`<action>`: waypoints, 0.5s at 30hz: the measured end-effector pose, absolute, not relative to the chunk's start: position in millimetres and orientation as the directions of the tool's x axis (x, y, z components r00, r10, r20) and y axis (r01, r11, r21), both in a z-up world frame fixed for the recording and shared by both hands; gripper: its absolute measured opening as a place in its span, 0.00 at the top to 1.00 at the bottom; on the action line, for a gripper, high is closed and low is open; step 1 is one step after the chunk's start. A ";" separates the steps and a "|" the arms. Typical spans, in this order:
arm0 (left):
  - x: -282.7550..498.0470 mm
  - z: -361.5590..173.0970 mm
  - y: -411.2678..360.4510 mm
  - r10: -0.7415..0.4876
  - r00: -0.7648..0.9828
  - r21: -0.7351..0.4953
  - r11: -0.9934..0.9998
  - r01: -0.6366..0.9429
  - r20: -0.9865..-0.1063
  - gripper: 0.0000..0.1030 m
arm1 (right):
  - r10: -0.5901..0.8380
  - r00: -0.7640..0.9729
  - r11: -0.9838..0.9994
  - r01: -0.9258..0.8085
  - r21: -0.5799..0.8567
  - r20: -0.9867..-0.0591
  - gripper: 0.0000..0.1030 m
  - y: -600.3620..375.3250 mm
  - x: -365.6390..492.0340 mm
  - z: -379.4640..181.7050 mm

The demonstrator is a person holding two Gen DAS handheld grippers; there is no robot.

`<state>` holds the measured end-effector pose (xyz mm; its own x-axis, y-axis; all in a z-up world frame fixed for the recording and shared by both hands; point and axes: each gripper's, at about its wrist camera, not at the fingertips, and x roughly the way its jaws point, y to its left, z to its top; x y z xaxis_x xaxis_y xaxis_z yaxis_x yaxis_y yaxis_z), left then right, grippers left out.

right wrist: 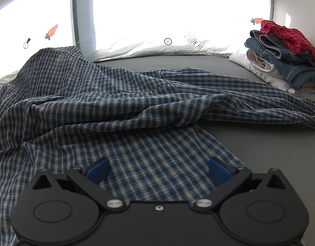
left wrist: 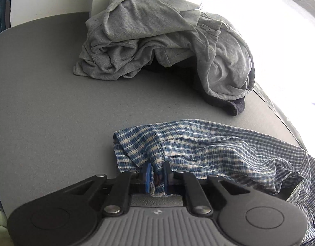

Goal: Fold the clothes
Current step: 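Grasp the other sleeve cuff with the left tool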

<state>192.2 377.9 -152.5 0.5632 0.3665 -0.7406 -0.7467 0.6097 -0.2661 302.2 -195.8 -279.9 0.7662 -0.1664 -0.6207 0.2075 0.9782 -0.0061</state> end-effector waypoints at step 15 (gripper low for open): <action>151.7 -163.6 387.4 0.449 0.397 -0.134 0.512 -0.848 -0.800 0.78 | -0.166 0.766 0.978 0.207 -0.006 -0.622 0.00 -197.4 302.0 -280.7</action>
